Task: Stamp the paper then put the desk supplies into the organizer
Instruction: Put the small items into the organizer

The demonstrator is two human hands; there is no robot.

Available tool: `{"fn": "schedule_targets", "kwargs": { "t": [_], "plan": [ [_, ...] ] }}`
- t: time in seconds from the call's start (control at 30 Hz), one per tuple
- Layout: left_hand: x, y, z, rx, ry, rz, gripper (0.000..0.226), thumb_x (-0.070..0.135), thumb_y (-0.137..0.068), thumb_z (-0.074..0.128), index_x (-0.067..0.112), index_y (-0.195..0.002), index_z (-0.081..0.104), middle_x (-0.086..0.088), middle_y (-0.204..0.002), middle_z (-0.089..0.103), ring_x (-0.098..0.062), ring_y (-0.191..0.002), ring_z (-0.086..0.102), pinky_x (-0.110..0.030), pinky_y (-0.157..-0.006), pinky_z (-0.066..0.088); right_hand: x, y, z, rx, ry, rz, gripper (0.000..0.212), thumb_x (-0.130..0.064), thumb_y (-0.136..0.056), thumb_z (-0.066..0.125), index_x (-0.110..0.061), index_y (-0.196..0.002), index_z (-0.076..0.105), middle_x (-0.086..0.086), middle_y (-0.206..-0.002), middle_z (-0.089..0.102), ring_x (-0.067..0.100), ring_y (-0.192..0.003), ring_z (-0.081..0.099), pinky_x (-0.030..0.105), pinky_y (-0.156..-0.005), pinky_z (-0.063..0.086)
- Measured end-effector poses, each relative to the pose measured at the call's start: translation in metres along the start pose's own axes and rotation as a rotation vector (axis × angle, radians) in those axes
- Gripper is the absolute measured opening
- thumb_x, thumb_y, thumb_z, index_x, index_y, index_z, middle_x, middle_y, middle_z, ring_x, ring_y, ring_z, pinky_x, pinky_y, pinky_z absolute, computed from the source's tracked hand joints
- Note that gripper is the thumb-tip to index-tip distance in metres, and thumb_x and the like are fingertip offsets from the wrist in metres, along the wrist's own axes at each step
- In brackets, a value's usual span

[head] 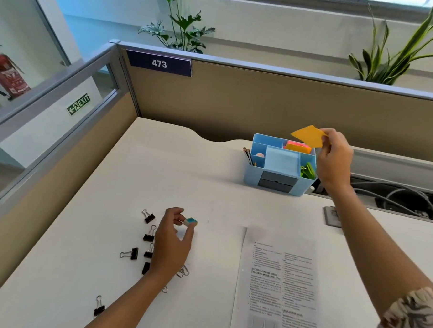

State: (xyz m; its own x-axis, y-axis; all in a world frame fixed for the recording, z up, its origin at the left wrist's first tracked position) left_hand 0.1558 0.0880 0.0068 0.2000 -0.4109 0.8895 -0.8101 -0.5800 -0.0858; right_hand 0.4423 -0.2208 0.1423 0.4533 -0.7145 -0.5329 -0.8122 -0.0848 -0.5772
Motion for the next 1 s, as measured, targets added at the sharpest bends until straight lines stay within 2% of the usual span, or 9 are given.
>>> {"fn": "schedule_targets", "kwargs": {
  "t": [0.17,0.4,0.5,0.7,0.8,0.87,1.0],
  "plan": [
    [0.008,0.001,0.014,-0.022,0.054,-0.014,0.034,0.017,-0.085,0.071,0.026,-0.111,0.051,0.010,-0.093,0.060,-0.007,-0.089,0.057,-0.024,-0.077,0.046,0.018,-0.024,0.026,-0.149,0.126,-0.060,0.021,-0.004,-0.099,0.044,-0.003,-0.111,0.062,0.016,-0.103,0.064,0.029,-0.095,0.057,0.029,-0.077,0.042],
    [0.006,-0.005,0.019,-0.037,0.060,-0.025,0.034,0.017,-0.085,0.071,0.028,-0.110,0.052,0.012,-0.093,0.060,-0.006,-0.089,0.057,-0.027,-0.077,0.049,0.032,-0.024,0.049,-0.291,0.210,-0.038,0.023,-0.007,-0.101,0.040,-0.004,-0.112,0.061,0.017,-0.102,0.061,0.032,-0.096,0.054,0.041,-0.078,0.046],
    [0.003,-0.006,0.019,-0.037,0.058,-0.034,0.034,0.017,-0.085,0.071,0.033,-0.109,0.051,0.012,-0.094,0.060,-0.005,-0.089,0.057,-0.027,-0.076,0.049,0.039,-0.023,0.054,-0.318,0.211,0.006,0.024,-0.010,-0.102,0.040,-0.006,-0.115,0.060,0.016,-0.108,0.060,0.032,-0.100,0.053,0.043,-0.081,0.046],
    [0.003,-0.006,0.021,-0.055,0.066,-0.040,0.036,0.017,-0.085,0.071,0.039,-0.104,0.049,0.013,-0.094,0.060,-0.004,-0.089,0.057,-0.026,-0.076,0.049,0.040,-0.021,0.053,-0.253,0.168,0.061,0.027,-0.001,-0.100,0.044,-0.005,-0.119,0.061,0.015,-0.116,0.061,0.029,-0.103,0.058,0.030,-0.083,0.047],
    [0.003,-0.006,0.022,-0.058,0.070,-0.041,0.036,0.017,-0.085,0.071,0.039,-0.104,0.049,0.013,-0.094,0.060,-0.005,-0.089,0.057,-0.025,-0.076,0.049,0.037,-0.015,0.053,-0.227,0.166,0.075,0.026,0.000,-0.097,0.048,-0.007,-0.118,0.061,0.013,-0.118,0.061,0.029,-0.107,0.057,0.033,-0.088,0.047],
    [0.004,-0.006,0.023,-0.057,0.073,-0.038,0.035,0.017,-0.086,0.071,0.037,-0.105,0.050,0.013,-0.094,0.060,-0.006,-0.089,0.057,-0.024,-0.075,0.048,0.029,-0.009,0.049,-0.166,0.124,0.076,0.021,-0.004,-0.095,0.052,-0.009,-0.113,0.061,0.010,-0.111,0.063,0.024,-0.102,0.057,0.036,-0.087,0.050],
    [0.006,-0.003,0.027,-0.061,0.079,-0.035,0.031,0.017,-0.086,0.069,0.032,-0.107,0.052,0.014,-0.093,0.061,-0.007,-0.089,0.057,-0.022,-0.074,0.047,-0.018,0.026,0.047,-0.088,-0.099,0.082,0.016,-0.009,-0.094,0.054,-0.010,-0.107,0.063,0.001,-0.099,0.062,0.011,-0.084,0.055,0.023,-0.074,0.047]
  ]
}}
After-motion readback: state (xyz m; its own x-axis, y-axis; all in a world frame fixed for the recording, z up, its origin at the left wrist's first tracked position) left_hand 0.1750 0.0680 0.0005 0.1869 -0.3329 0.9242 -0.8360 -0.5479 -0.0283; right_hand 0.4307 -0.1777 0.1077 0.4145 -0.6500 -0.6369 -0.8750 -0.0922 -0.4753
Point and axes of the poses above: each hand's wrist, its own y-axis away from the middle knuckle, its own z-axis out of the palm, x = y × z, the point moved 8 cm from there along -y, towards the middle knuckle
